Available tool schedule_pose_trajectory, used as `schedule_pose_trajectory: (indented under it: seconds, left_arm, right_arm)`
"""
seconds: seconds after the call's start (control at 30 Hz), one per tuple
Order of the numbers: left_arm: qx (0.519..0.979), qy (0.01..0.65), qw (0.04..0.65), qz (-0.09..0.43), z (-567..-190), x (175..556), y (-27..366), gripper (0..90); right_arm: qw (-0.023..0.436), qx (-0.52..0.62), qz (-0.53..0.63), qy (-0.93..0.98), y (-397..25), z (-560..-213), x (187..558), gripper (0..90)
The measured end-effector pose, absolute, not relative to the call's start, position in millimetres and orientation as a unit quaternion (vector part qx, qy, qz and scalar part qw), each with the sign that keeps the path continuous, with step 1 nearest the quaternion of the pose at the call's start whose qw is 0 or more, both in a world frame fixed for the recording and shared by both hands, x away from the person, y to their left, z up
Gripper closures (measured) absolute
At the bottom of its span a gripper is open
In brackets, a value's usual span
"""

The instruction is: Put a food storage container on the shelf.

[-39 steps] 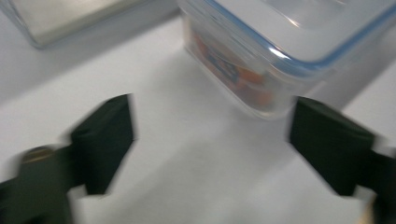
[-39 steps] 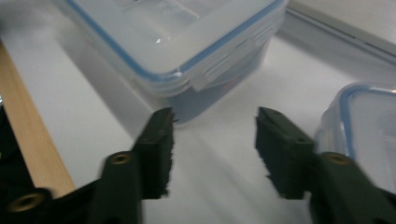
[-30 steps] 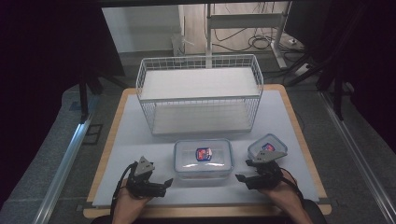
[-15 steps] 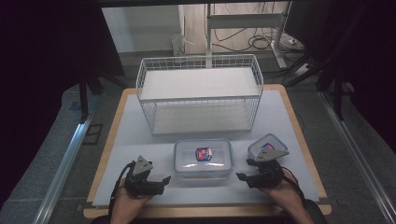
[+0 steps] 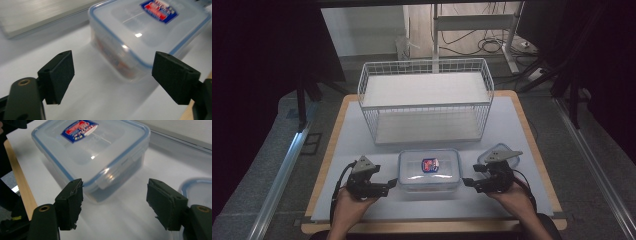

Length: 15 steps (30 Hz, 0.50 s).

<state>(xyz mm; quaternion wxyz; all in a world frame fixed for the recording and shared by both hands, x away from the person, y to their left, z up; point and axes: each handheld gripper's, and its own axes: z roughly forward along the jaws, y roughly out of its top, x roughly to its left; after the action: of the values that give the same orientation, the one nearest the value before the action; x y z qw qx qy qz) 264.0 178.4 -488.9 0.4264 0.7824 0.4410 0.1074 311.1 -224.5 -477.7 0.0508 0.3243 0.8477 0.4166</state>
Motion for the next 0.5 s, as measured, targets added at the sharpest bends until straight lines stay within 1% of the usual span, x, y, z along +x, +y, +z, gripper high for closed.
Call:
schedule_pose_trajectory:
  seconds: [0.07, 0.1, 0.13, 0.17, 0.3, 0.33, 0.37, 0.5]
  left_arm:
    - [0.781, 0.440, 0.435, 0.085, -490, 273, 177, 17.8]
    - [0.781, 0.440, 0.435, 0.085, -490, 273, 177, 17.9]
    - [0.778, 0.441, 0.443, 0.059, -492, 281, 174, 17.9]
    - [0.777, 0.440, 0.448, 0.045, -493, 286, 174, 17.9]
    - [0.778, 0.435, 0.453, 0.008, -500, 300, 168, 17.6]
    - [0.779, 0.435, 0.451, 0.002, -502, 303, 166, 17.5]
    - [0.779, 0.435, 0.451, 0.002, -502, 303, 166, 17.5]
    - [0.777, 0.431, 0.458, -0.035, -510, 312, 161, 16.3]
  right_arm:
    - [0.042, 0.326, 0.414, 0.849, -220, -477, 316, 27.3]
    - [0.037, 0.328, 0.411, 0.850, -217, -478, 318, 26.4]
    - [0.031, 0.328, 0.409, 0.851, -215, -478, 321, 23.9]
    - [0.018, 0.332, 0.411, 0.849, -213, -479, 324, 24.1]
    - [-0.006, 0.341, 0.402, 0.850, -204, -483, 335, 20.7]
    - [-0.018, 0.344, 0.402, 0.848, -203, -484, 338, 20.3]
    - [-0.018, 0.344, 0.402, 0.848, -203, -484, 338, 20.3]
    - [-0.054, 0.357, 0.402, 0.841, -197, -489, 347, 17.2]
